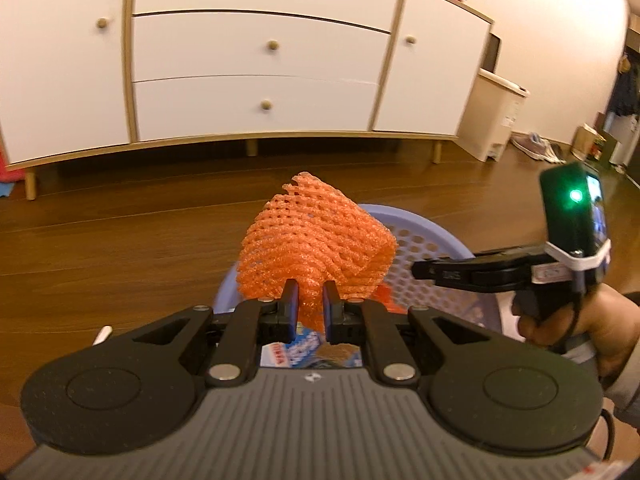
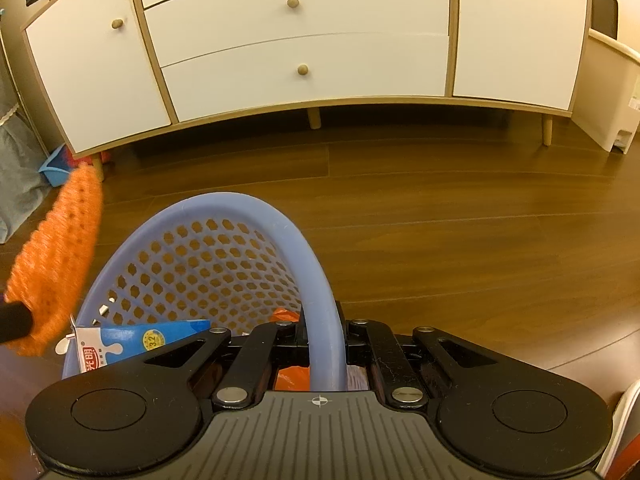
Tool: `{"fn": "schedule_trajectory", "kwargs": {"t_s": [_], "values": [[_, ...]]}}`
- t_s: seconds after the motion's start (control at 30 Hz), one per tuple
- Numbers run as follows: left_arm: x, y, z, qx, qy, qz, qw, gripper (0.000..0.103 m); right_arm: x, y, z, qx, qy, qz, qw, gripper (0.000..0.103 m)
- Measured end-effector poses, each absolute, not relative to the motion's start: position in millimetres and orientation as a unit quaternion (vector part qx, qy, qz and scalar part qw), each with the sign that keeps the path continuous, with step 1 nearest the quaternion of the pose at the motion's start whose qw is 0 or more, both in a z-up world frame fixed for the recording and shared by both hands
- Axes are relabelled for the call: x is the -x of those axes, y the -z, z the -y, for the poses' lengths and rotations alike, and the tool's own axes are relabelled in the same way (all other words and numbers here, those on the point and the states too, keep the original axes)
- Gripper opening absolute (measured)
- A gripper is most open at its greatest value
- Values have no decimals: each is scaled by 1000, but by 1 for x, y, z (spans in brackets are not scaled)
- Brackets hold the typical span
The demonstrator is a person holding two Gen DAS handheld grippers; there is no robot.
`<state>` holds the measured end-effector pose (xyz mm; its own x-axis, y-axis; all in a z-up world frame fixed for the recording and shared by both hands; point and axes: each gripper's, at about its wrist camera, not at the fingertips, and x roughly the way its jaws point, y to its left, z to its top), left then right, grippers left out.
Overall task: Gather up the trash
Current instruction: 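Carry the orange net with the left tool and release it into the wastebasket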
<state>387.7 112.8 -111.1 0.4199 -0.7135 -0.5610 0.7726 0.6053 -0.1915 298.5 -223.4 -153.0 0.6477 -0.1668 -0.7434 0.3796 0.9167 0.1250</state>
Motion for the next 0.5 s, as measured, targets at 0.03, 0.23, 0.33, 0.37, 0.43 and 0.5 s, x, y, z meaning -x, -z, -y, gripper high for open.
{"fn": "schedule_trajectory", "kwargs": {"t_s": [0.03,0.23,0.33,0.37,0.43,0.5], "values": [[-387,112,-111,-47,448,-310,837,10,-298,153,224,-137,152,-391,897,3],[-385,118,-105,-44,465,-323,823,20,-297,153,227,-140,154,-392,896,3],[-386,119,-105,-40,465,-327,822,27,-298,152,226,-140,155,-392,896,3],[-386,119,-106,-39,464,-327,822,27,-298,152,226,-140,155,-392,896,3],[-387,120,-108,-40,461,-327,824,27,-298,152,225,-139,155,-392,896,3],[-389,120,-111,-37,458,-330,825,27,-298,151,225,-138,155,-392,896,3]]}}
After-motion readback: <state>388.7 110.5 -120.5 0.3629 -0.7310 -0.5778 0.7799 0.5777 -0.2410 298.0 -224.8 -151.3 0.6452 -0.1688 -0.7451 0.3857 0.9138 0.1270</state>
